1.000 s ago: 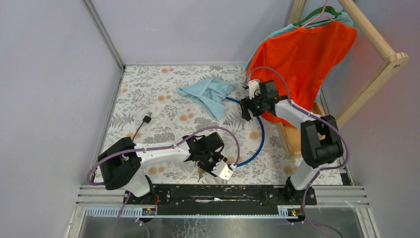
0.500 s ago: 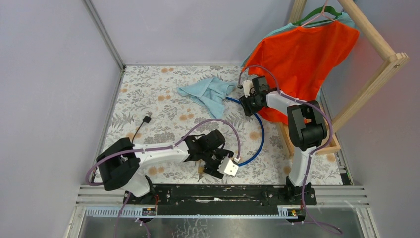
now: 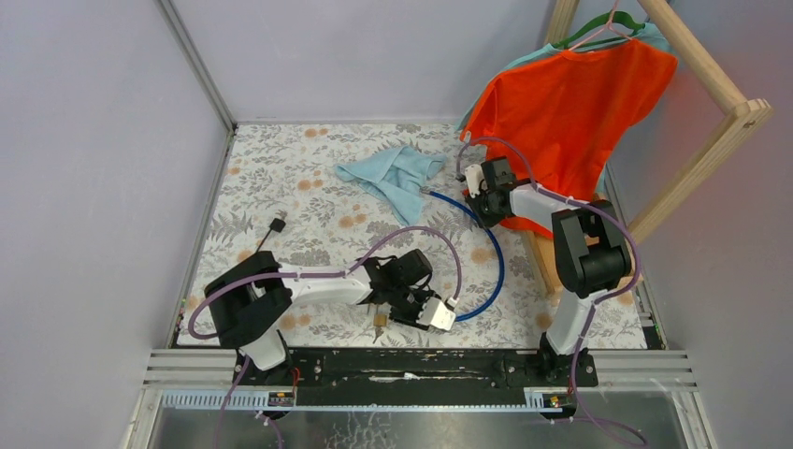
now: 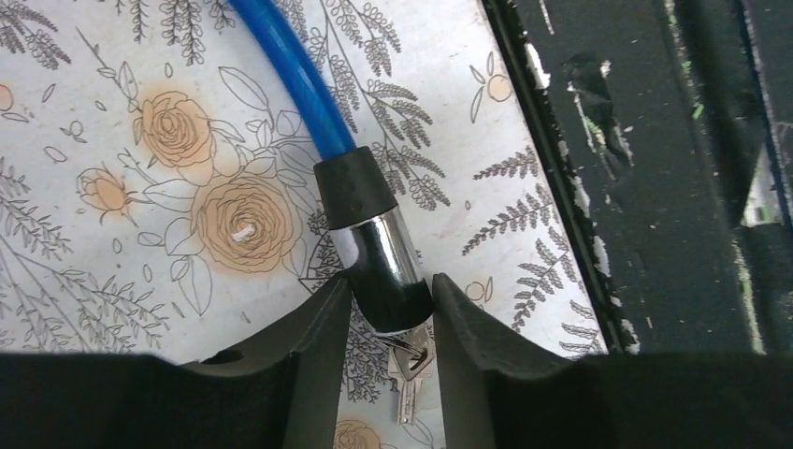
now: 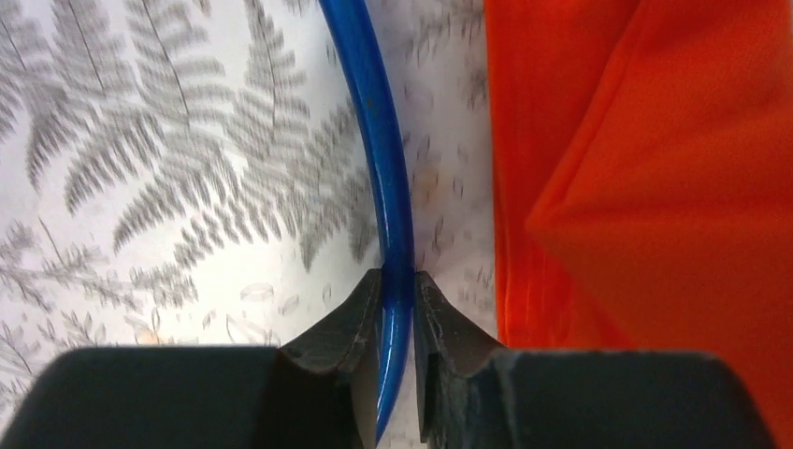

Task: Lock with the key
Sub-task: Pick up the lock from the center of the board.

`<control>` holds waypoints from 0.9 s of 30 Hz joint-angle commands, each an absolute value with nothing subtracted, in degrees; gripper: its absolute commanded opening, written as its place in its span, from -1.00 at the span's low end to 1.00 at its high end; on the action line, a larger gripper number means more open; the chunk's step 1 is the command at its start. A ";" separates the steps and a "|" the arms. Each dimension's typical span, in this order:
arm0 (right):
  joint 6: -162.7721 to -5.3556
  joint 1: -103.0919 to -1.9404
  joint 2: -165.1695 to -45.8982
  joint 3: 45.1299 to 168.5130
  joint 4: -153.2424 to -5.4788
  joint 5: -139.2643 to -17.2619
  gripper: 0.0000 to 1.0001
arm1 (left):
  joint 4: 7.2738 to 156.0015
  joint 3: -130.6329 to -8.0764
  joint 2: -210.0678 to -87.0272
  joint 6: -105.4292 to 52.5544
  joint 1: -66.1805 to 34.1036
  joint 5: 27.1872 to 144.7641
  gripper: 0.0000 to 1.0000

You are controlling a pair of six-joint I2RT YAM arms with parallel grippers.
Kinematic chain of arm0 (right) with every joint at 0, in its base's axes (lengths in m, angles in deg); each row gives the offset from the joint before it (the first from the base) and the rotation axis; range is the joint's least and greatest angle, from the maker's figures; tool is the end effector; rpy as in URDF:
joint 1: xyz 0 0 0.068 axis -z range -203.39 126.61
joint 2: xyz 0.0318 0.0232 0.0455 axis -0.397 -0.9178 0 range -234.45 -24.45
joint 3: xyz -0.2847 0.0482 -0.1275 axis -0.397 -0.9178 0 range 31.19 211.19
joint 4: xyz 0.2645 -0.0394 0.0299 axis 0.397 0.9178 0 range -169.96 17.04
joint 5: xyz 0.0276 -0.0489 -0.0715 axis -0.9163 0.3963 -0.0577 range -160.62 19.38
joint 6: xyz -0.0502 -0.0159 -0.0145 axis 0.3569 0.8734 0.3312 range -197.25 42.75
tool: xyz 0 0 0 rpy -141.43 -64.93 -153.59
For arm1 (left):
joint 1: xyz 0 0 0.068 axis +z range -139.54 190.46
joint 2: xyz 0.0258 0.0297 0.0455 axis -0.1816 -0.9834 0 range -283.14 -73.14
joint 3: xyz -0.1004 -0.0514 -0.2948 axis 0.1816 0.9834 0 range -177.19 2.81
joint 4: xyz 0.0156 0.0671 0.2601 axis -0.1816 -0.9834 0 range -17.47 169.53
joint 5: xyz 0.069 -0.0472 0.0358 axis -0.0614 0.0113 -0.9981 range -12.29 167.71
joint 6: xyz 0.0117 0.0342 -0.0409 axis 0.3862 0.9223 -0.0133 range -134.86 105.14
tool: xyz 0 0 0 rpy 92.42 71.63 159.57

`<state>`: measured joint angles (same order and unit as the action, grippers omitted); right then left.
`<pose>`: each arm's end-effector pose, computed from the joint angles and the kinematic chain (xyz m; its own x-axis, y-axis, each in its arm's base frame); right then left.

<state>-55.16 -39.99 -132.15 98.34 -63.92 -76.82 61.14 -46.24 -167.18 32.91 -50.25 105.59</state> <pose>0.3877 0.1198 0.1959 -0.6130 -0.5728 -0.5442 -0.6168 0.7774 -0.1235 0.1372 -0.2795 0.1893 0.3528 0.7090 -0.6107 0.9109 -0.4095 0.0508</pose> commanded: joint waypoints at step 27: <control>-57.23 -40.86 -125.46 96.34 -56.32 -75.74 0.43 | 56.42 -48.32 -167.20 57.85 -30.23 90.53 0.33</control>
